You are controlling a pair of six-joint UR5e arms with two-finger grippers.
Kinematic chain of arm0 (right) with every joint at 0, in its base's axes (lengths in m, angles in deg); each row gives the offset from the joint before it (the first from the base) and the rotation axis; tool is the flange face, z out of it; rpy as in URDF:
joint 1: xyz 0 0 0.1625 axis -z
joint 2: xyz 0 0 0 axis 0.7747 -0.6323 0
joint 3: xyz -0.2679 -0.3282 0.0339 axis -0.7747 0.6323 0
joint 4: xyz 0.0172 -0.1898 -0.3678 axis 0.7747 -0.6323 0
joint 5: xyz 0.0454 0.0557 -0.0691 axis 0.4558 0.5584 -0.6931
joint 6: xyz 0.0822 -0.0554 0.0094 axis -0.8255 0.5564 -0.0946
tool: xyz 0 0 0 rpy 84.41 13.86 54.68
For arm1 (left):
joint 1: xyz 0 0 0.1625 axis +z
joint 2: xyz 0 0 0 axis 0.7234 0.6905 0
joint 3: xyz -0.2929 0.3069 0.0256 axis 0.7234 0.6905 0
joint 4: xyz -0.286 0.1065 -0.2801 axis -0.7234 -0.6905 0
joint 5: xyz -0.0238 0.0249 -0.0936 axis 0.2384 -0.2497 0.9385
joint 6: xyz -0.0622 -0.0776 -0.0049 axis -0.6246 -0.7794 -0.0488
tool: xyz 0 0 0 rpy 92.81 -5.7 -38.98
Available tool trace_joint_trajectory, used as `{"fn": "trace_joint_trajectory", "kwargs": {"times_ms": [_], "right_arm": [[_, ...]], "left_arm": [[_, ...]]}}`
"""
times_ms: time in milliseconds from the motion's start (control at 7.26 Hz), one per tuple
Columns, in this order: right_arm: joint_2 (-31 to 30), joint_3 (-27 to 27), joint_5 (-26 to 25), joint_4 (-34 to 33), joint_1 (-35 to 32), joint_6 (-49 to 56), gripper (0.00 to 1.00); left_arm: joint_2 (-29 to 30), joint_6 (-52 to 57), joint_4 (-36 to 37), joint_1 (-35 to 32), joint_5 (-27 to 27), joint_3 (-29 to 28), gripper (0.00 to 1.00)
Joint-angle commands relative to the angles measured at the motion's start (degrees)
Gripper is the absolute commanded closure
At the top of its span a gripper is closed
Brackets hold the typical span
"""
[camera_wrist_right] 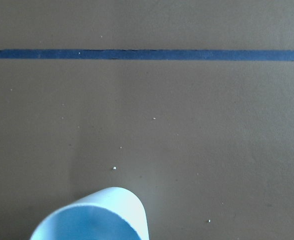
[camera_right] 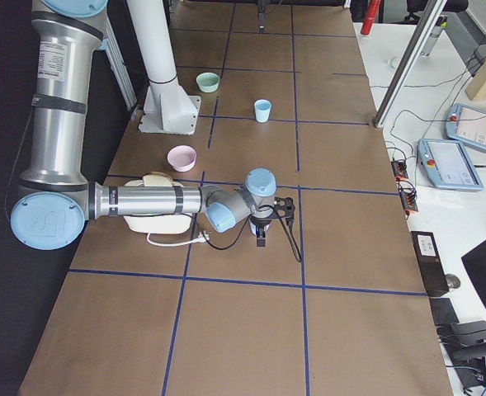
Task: Stack blue cups with both arms
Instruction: 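Grasp the second light blue cup with the right gripper and lift it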
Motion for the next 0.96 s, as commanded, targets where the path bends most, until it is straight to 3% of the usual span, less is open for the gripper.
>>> {"fn": "trace_joint_trajectory", "kwargs": {"times_ms": [0, 138, 275, 826], "right_arm": [[0.0, 0.1, 0.0, -0.1, 1.0, -0.3, 0.19], [0.0, 0.1, 0.1, 0.0, 1.0, -0.1, 0.91], [0.1, 0.0, 0.3, 0.0, 1.0, -0.4, 1.0], [0.6, -0.7, 0.5, 0.0, 1.0, -0.3, 1.0]], "left_arm": [[-1.9, 1.4, 0.1, -0.8, 0.0, 0.9, 0.0], [-2.8, 1.5, 0.1, -1.0, 0.0, 1.2, 0.0], [-4.1, 1.6, -0.1, -1.1, 0.0, 1.1, 0.0], [-8.9, 15.0, -0.1, -6.4, 0.1, -0.2, 0.0]]}}
